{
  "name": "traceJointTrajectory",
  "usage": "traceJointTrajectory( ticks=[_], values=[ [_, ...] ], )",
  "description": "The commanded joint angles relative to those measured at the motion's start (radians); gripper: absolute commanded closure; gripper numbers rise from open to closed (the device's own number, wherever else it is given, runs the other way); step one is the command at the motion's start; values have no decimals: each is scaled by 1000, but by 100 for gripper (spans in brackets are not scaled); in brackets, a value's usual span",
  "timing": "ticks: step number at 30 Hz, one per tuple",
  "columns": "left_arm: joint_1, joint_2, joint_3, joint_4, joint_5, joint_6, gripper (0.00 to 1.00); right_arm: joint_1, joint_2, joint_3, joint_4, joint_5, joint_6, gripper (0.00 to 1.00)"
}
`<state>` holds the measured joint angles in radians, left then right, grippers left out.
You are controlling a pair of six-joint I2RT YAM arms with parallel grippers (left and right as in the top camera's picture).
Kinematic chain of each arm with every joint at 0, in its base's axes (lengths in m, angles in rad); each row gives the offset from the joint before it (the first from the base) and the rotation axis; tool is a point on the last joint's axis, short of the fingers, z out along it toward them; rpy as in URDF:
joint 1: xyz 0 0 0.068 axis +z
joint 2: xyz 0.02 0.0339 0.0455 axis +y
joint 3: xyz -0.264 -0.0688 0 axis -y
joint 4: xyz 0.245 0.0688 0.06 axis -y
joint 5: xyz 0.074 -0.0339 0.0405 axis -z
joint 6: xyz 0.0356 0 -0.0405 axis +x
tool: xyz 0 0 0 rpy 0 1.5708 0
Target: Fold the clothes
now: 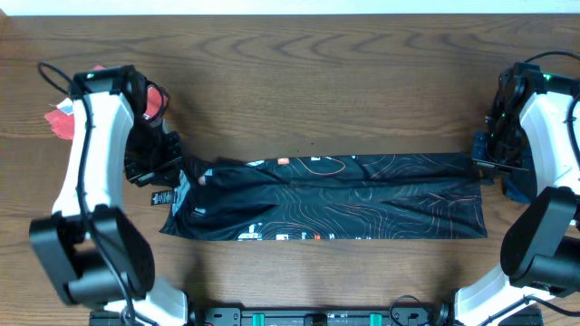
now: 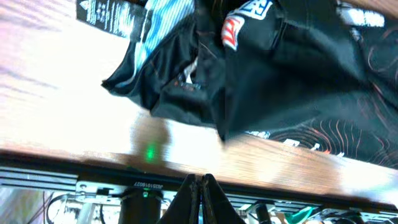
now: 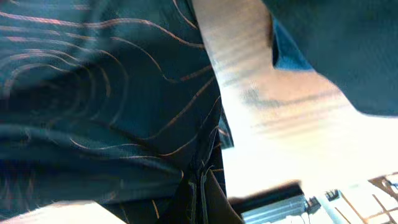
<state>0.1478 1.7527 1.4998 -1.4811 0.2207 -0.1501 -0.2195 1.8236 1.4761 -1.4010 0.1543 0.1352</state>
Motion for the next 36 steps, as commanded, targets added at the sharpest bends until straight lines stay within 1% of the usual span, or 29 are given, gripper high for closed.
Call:
traceJointTrajectory(
  ticks=[1,7,12,14,15,18,19,20,23,25,31,36],
  values=[
    [3,-58,-61,5,-24,19,94,-4,-19,1,-14,62,48,99],
    [3,-104,-200,60,-19,14,94,-4,-19,1,-25,63,51,99],
    [-4,-104,-266,167,88,16,94,-3,-19,1,-20,58,51,99],
    [-16,-104,-268,210,100,16,93,-3,-19,1,-20,55,51,99],
    [-24,-104,-268,232,106,16,89,-3,-19,1,-20,55,51,99],
    [-53,-103,-269,290,111,16,59,-3,-19,1,-20,55,51,99],
    [-66,-103,-270,314,111,16,51,-3,-19,1,-20,55,51,99],
    [-78,-103,-272,337,111,15,48,-3,-19,1,-19,55,51,99],
    [-117,-103,-290,407,111,14,43,-3,-19,1,-13,55,51,99],
    [-136,-103,-315,458,108,-18,39,-3,-19,1,-13,55,51,99],
    [-147,-93,-384,612,108,-109,38,-3,-19,1,-13,55,51,99],
    [-148,-67,-393,658,109,-127,38,-3,-19,1,-13,55,51,99]
  ],
)
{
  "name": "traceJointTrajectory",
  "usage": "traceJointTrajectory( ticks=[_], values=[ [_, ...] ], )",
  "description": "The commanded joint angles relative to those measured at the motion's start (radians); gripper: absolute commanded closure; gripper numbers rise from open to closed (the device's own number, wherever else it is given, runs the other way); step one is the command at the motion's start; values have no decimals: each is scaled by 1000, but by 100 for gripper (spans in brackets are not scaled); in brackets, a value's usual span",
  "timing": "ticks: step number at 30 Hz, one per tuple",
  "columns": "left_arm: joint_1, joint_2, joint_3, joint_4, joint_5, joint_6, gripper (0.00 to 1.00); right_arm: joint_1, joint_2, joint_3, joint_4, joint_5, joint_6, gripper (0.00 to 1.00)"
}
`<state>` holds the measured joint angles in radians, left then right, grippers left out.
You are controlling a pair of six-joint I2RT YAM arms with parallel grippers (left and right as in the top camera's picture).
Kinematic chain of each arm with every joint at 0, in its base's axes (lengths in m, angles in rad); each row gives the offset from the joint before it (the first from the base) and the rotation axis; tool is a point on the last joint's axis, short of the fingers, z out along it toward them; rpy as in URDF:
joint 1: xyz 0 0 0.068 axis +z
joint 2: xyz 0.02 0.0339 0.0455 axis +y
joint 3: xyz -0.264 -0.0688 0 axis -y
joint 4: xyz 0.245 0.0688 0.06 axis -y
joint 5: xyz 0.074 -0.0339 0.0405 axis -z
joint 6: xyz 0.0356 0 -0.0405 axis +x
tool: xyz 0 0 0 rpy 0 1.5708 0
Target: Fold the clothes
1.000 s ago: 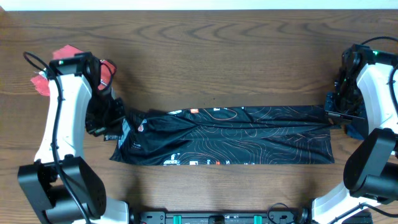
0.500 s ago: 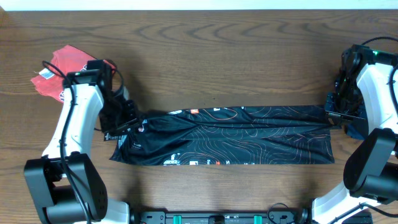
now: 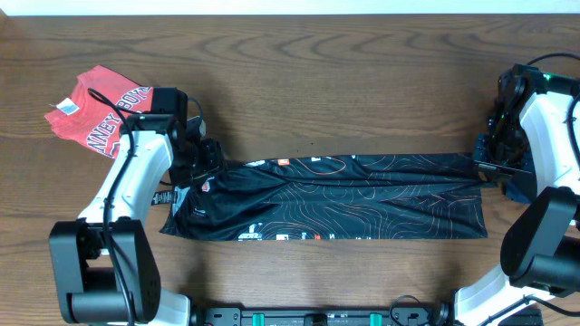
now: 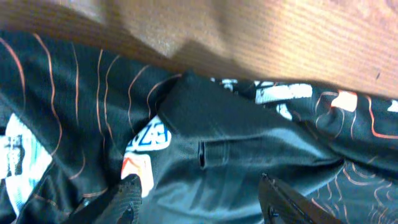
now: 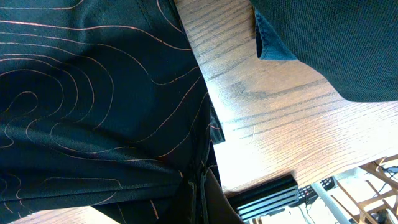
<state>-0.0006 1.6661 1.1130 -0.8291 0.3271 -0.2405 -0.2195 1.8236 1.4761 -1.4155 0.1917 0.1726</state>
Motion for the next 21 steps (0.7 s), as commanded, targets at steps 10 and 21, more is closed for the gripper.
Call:
traceJointTrajectory(
  ticks=[10,21],
  values=[
    [1,121,-6,83,13,-98,38,-3,-19,1,2,14,14,99],
    [0,139,-7,152,36,-106,49,-3,-19,1,2,14,14,99]
  ],
)
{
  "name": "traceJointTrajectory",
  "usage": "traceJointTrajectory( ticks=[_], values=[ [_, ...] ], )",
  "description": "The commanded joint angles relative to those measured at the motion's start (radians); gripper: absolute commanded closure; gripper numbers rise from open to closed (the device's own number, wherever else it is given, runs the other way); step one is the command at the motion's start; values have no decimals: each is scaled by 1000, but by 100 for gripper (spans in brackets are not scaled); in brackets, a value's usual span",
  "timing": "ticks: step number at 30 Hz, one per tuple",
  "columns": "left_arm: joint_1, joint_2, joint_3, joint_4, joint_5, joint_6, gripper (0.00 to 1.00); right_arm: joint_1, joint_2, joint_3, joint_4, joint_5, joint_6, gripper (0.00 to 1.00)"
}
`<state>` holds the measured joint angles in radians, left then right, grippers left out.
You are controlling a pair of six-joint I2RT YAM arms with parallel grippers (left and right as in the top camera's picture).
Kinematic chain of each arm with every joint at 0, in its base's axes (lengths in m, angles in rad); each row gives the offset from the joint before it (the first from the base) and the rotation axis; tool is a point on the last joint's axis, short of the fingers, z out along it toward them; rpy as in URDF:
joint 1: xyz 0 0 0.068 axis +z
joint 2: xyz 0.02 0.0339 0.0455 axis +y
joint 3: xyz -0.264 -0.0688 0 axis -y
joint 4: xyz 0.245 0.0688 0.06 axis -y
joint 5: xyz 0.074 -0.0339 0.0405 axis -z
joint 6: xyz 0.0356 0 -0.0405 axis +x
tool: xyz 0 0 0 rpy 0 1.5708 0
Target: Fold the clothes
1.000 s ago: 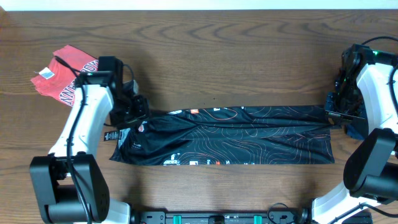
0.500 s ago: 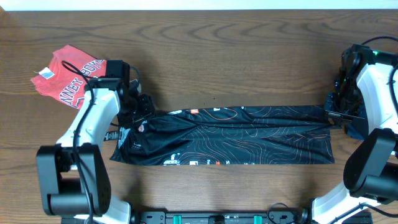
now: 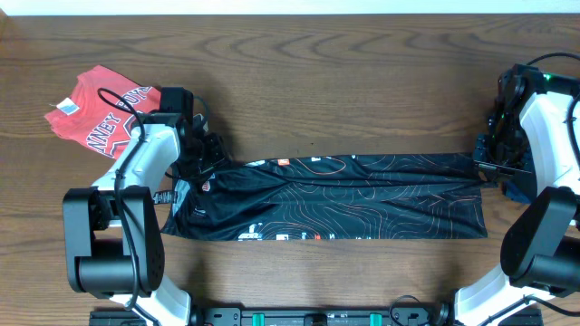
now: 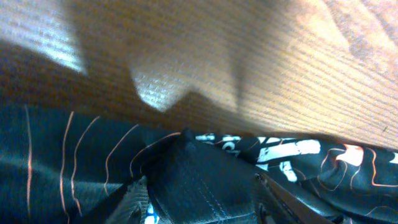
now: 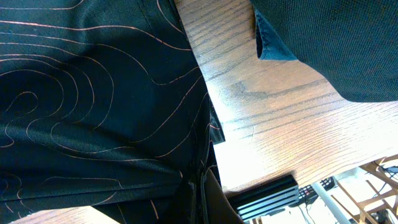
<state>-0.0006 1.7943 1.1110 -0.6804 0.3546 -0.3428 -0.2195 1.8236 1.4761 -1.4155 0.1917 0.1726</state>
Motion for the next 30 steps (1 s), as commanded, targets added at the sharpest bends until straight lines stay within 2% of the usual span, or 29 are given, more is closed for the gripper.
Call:
traceJointTrajectory(
  ticks=[1,5,7,9,20,30],
  values=[
    [-1,11,-5,4,9,-4,53,-3,-19,1,2,14,14,99],
    [-10,11,-6,5,12,-3,77,-3,-19,1,2,14,14,99],
    [-13,11,-6,6,13,-4,86,-3,-19,1,1,14,14,99],
    [-12,10,-5,6,12,-3,90,-3,-19,1,2,14,14,99],
    [-11,-103,3,-5,11,81,91,-4,-19,1,1,14,14,99],
    [-11,-169,3,-144,12,104,91,-3,-19,1,1,14,14,99]
  ],
)
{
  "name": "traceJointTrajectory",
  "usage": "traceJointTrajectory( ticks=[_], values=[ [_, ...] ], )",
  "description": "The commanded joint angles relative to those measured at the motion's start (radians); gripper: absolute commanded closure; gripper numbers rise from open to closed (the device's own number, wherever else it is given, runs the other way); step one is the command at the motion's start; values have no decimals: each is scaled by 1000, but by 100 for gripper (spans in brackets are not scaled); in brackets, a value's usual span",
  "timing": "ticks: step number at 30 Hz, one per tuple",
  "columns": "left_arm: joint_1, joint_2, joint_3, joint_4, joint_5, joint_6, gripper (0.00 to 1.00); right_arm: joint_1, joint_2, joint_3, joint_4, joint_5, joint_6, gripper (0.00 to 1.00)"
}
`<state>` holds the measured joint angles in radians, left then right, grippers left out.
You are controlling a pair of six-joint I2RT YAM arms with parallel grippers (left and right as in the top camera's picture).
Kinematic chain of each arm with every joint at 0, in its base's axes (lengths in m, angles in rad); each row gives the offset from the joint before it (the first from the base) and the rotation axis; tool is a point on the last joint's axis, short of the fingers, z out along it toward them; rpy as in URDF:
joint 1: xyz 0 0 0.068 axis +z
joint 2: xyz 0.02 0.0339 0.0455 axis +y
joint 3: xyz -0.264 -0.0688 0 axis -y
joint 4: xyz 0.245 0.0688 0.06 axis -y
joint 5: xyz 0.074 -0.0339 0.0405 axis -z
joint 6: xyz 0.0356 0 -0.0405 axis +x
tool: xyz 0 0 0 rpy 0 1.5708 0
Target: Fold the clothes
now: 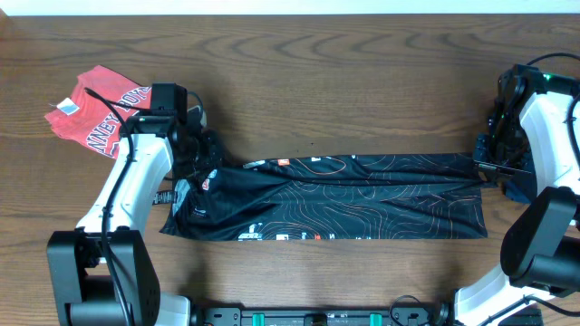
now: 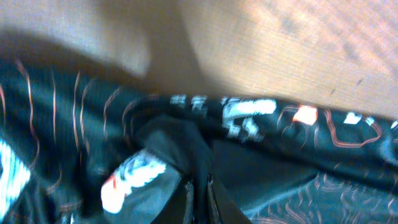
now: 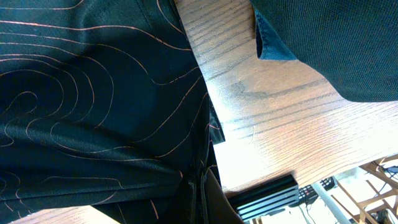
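A long black garment [image 1: 344, 199] with thin orange contour lines and small white logos lies stretched left to right across the near half of the table. My left gripper [image 1: 205, 172] is shut on a fold at its upper left corner; the left wrist view shows the fingers [image 2: 199, 186] pinched on black cloth [image 2: 280, 168]. My right gripper [image 1: 480, 165] is shut on the upper right corner, where the right wrist view shows the jaws [image 3: 200, 183] closed on the hem of the cloth [image 3: 93, 93].
A crumpled red shirt [image 1: 82, 118] with white lettering lies at the far left, behind my left arm. A dark blue garment [image 1: 518, 190] lies at the right edge, just past the right gripper, and fills the upper right of the right wrist view [image 3: 336, 43]. Brown wooden table [image 1: 344, 81].
My left gripper was open astride the fold at the upper left corner; now it is shut on that fold. The right gripper and the garment's right end have not moved.
First my left gripper was shut and empty beside the garment's left end, the arm hiding the red shirt. Then it stood open over the upper left corner, then lower around the fold, and now it grips it. The right gripper held the right corner throughout.
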<state>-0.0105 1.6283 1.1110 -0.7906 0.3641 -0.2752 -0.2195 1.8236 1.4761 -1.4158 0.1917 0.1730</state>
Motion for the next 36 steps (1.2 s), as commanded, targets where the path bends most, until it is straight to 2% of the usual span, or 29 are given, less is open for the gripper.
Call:
traceJointTrajectory(
  ticks=[1,7,20,28,32,36],
  values=[
    [-2,-3,3,-52,3,42,92,-3,-19,1,2,14,13,99],
    [-2,-44,3,-217,1,124,94,-4,-19,1,2,14,13,99],
    [-2,-358,3,-388,-19,97,94,-4,-19,1,2,14,13,99],
    [-2,-379,-19,-353,-179,-35,94,-4,-19,1,2,14,13,99],
    [-2,-356,-88,-235,-179,-92,94,-3,-19,1,3,14,13,99],
    [-2,-321,-158,-99,-180,-94,94,-2,-19,1,11,6,13,99]
  ],
)
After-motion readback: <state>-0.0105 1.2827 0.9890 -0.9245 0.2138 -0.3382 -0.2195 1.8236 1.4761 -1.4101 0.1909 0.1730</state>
